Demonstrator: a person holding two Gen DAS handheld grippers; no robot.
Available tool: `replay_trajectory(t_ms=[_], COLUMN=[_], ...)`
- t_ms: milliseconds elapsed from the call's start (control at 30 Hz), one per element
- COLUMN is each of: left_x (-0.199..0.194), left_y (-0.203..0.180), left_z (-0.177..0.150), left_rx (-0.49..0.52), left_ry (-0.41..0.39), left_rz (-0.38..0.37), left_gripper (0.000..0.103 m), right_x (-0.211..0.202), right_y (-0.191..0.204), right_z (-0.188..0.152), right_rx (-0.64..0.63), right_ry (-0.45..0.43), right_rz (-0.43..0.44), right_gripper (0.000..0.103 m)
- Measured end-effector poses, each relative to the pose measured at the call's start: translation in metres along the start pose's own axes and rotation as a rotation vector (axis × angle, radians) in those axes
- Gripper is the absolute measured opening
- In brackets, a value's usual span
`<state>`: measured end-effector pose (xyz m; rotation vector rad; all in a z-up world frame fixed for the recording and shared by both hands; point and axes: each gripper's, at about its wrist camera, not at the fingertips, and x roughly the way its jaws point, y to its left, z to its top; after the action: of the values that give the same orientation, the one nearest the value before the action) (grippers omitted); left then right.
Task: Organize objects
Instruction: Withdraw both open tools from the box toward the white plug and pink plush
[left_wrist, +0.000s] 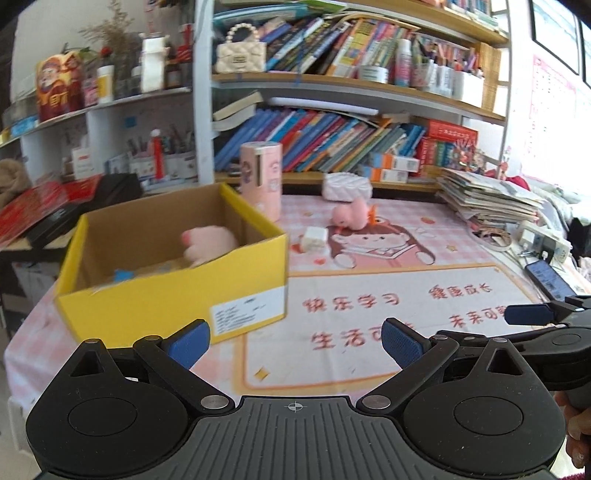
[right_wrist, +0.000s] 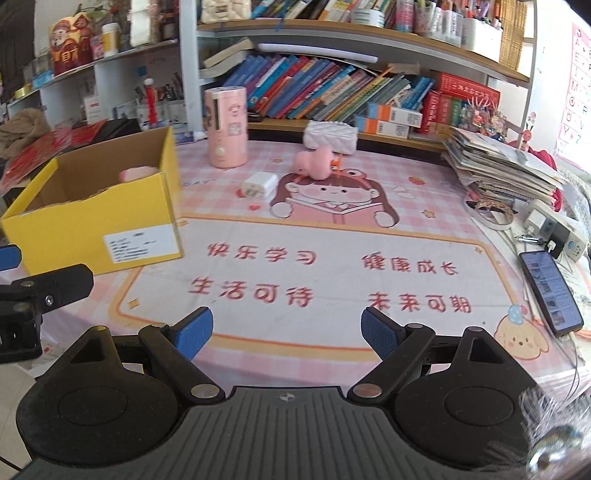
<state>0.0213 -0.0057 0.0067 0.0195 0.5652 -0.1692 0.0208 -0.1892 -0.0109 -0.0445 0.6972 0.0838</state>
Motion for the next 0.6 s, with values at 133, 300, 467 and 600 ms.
replay_trajectory(t_ms=[133,300,467,600], left_x=[0.017,0.039,0.06,0.076], left_y=[-0.01,-0.019,-0.031,-0.041], left_z=[0.009,0.023,0.036,0.048], left_rx=[0.008,0.009,0.019,0.03], left_ry=[-0.002,0.0,0.0,-0.003], left_rz=[-0.018,-0.023,-0.016,0.0], left_gripper=[0.1,0.1,0.1,0.099], right_x=[0.013,0.032,0.052,0.066], right_y=[-0.012,-0.026,-0.04,-0.053], right_z=[0.013,0.029,0.046,0.06], right_rx=[-0.005,-0.012,-0.021,-0.018], right_ry=[0.004,0.01,0.012,0.007], right_rz=[-0.01,-0.013,-0.006,0.002], right_gripper=[0.087,0.087,0.087,0.087])
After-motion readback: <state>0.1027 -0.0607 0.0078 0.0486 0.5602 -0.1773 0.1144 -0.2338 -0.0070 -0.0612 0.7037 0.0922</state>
